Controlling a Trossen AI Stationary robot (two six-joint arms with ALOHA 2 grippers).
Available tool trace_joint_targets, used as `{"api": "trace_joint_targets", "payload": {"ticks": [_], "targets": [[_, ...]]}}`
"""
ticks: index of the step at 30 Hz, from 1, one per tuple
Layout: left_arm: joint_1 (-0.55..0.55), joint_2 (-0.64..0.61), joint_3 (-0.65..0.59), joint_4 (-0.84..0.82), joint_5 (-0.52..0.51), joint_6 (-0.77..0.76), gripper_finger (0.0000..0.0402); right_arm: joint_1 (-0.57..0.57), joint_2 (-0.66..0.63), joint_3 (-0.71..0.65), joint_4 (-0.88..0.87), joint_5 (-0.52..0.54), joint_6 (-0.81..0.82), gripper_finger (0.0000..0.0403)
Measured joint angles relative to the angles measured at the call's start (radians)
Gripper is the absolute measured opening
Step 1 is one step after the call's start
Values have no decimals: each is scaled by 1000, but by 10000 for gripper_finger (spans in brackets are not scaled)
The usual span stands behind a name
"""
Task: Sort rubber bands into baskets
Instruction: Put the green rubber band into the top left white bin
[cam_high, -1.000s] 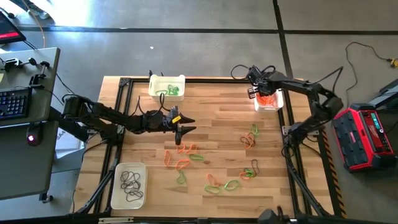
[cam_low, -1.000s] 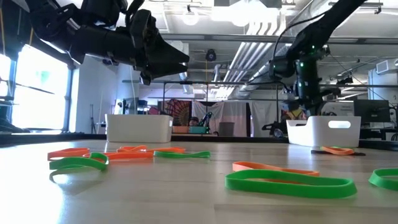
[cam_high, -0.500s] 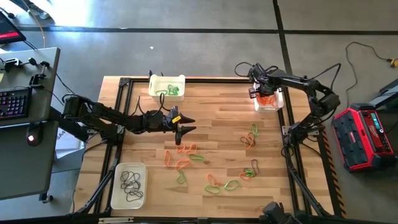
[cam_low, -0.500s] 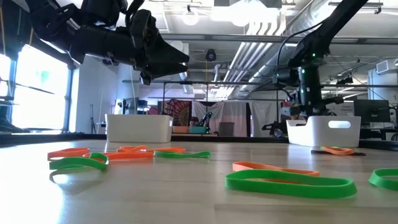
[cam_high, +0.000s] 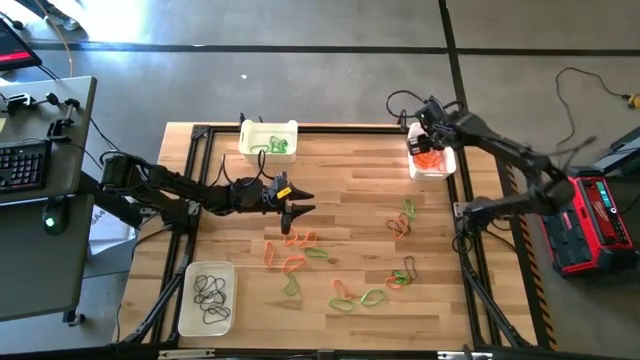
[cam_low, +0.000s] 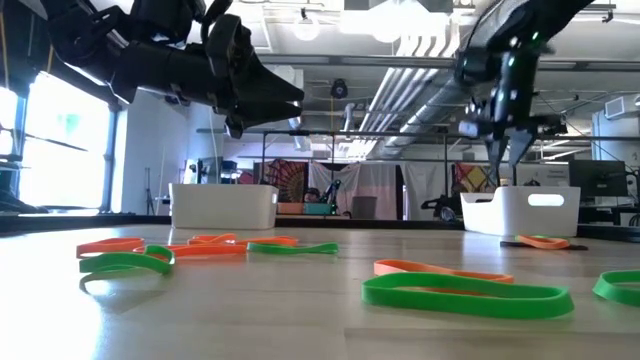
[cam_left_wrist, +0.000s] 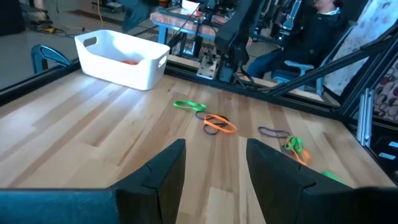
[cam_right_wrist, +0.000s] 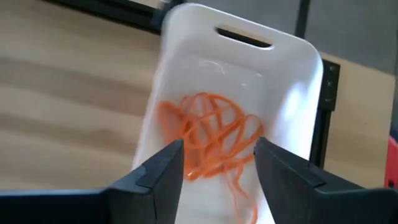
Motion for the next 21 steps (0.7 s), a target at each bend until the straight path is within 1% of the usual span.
{"api": "trace_joint_targets", "payload": {"ticks": [5,10,16,19,21], "targets": [[1,0,0,0,-5,17,161,154,-136,0,-49,-3,44,188],[1,0,0,-1,-5,17,161,371,-227,-53,-54,-76,170,188],[1,0,0,-2,-5,18,161,631,-254,-207,-44,-75,395,188],[1,0,0,-3,-5,19,161,724,-245,-306,24,-55,509,188],[1,0,0,-3,-5,19,161,765,-235,-367,74,-48,570,188]]}}
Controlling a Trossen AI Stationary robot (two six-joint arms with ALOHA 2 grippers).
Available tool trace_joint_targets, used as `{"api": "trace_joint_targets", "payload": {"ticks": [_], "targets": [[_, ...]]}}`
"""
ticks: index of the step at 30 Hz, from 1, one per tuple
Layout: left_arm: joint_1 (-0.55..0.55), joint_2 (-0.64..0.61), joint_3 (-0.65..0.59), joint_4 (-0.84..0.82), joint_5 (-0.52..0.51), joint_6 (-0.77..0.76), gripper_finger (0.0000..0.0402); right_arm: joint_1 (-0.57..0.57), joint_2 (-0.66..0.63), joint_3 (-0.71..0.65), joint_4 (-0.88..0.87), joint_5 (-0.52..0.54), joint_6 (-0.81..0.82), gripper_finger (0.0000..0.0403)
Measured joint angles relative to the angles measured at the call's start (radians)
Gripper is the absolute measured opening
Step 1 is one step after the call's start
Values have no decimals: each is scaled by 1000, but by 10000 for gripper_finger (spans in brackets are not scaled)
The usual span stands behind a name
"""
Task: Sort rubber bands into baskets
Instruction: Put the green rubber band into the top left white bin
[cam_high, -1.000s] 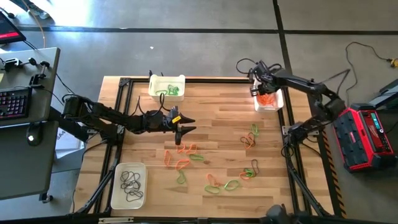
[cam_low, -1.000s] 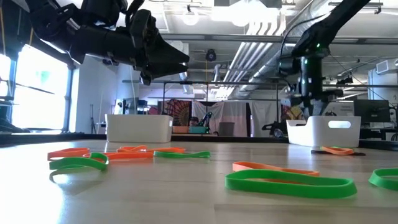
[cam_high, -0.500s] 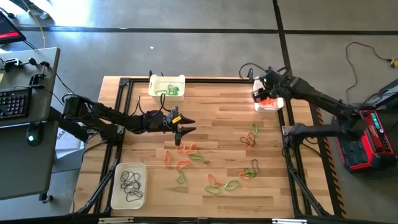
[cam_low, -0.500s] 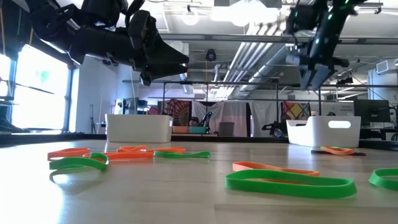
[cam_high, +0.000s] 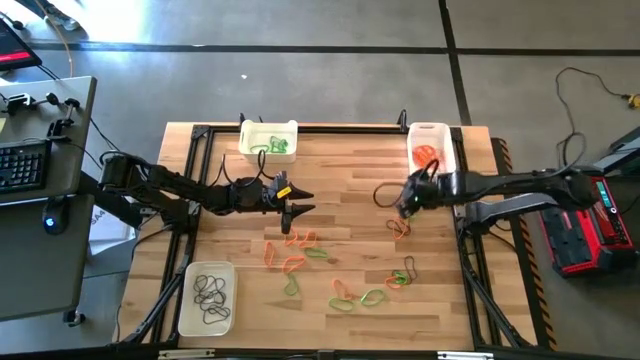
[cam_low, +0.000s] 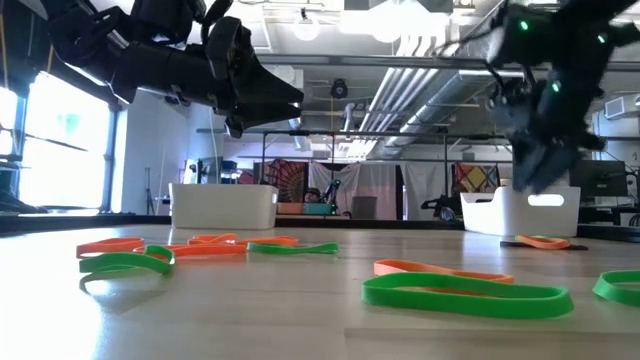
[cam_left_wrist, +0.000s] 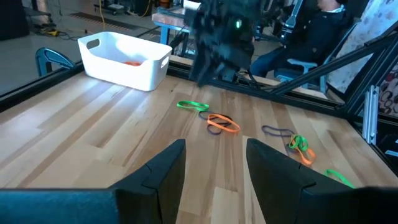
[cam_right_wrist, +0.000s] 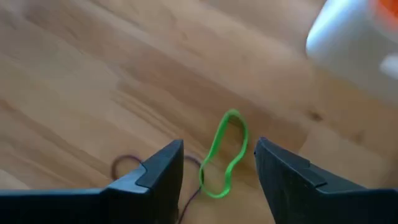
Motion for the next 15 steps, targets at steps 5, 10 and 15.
{"api": "trace_joint_targets", "payload": {"ticks": [5,10,15], "targets": [[0,0,0,0,0,0,161,44,36,-106,97,62,85,188],[0,0,0,0,0,0,161,54,84,-153,191,86,83,188],[0,0,0,0,0,-2,161,53,162,-158,243,93,72,187]]}}
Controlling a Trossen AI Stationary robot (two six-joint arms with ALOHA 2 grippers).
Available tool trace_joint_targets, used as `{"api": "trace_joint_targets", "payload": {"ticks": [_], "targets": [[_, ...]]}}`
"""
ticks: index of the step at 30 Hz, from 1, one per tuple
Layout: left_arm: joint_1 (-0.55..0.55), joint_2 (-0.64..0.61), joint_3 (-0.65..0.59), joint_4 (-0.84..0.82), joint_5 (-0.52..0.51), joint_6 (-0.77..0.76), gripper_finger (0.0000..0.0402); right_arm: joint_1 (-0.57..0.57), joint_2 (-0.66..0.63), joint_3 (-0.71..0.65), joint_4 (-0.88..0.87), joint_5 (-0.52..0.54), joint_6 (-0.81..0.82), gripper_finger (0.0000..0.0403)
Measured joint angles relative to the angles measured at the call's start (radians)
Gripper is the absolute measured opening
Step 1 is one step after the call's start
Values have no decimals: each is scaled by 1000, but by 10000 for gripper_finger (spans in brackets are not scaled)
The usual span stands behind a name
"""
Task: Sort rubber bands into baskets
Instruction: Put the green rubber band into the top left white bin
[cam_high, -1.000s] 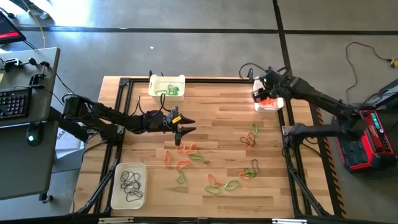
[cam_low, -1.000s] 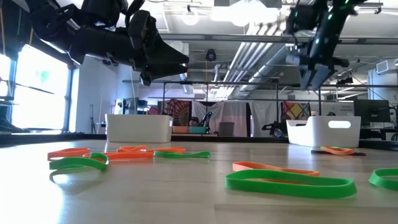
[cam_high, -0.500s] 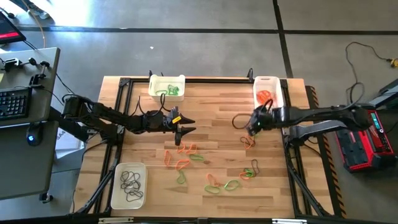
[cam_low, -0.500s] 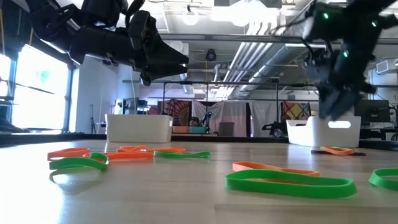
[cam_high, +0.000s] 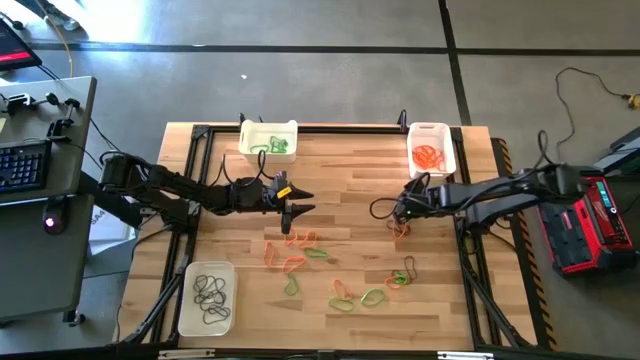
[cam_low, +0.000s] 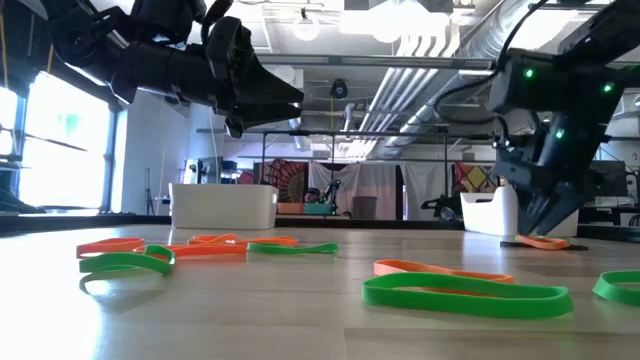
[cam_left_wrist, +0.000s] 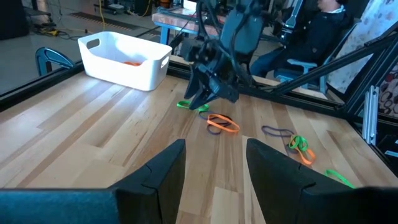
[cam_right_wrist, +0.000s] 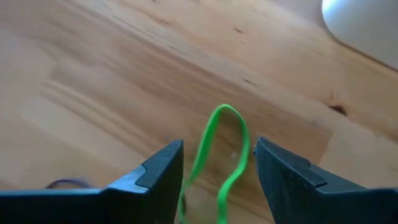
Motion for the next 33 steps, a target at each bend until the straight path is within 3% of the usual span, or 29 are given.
{"api": "trace_joint_targets", "payload": {"ticks": [6,14,19,23,28,30,33], "targets": [[0,0,0,0,-1,0,161,1,93,5,12,27,20,145],[0,0,0,-1,-22,0,161,24,78,-4,138,74,-87,9],[0,0,0,-13,-20,0,161,42,56,-2,386,117,-233,8],[-2,0,0,-14,-20,-41,161,69,55,-2,701,173,-438,3],[-27,0,0,-14,-33,-17,161,84,54,-1,1059,109,-684,1],[-37,0,0,-14,-51,-7,161,84,54,0,1128,55,-709,0],[-47,0,0,-14,-55,-8,161,84,48,0,1092,25,-670,2]]}}
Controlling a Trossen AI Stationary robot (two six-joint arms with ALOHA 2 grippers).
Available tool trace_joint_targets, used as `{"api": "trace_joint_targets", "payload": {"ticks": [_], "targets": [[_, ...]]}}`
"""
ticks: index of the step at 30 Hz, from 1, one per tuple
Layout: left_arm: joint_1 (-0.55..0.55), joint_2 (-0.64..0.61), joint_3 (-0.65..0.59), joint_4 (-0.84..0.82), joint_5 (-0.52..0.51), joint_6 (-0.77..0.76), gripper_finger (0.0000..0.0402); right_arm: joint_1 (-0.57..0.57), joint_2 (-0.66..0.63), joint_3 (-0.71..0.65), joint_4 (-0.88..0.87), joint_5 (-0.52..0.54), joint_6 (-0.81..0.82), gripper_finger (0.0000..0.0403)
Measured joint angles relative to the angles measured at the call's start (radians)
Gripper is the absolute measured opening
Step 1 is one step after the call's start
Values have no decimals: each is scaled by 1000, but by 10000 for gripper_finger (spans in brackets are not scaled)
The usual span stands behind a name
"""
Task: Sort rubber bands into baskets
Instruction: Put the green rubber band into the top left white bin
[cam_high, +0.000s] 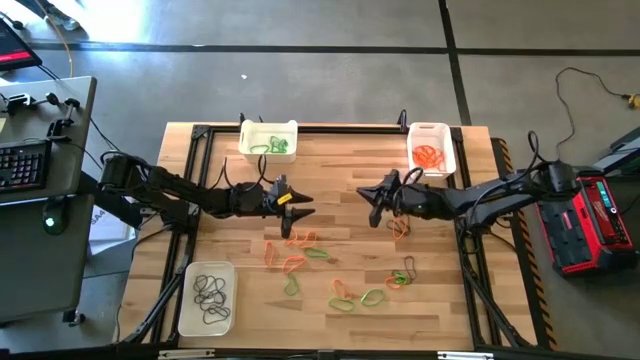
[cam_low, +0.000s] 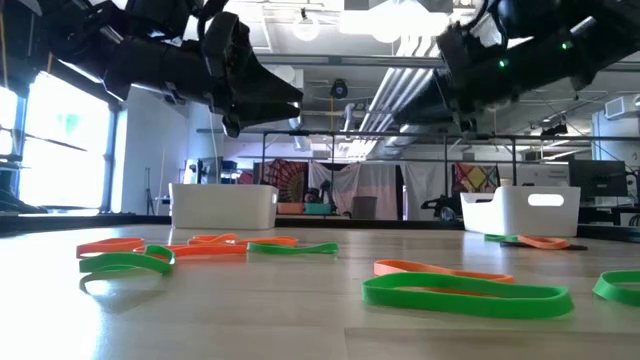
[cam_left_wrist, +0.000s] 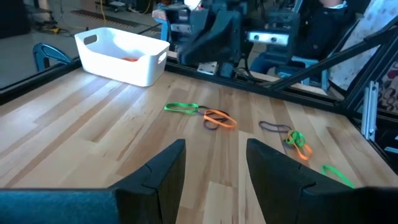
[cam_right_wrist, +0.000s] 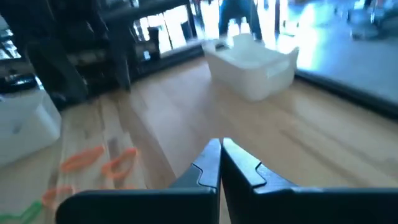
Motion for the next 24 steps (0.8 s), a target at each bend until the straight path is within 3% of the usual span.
{"api": "trace_joint_targets", "payload": {"ticks": [6,13,18,24], "targets": [[0,0,0,0,-1,-8,161,0,-1,0,-342,-2,172,29],[4,0,0,0,-18,9,161,-28,-1,0,-831,77,495,102],[17,0,0,0,-18,8,161,-66,-1,0,-921,81,569,120],[16,0,0,0,-19,8,161,-127,12,0,-913,5,542,97]]}}
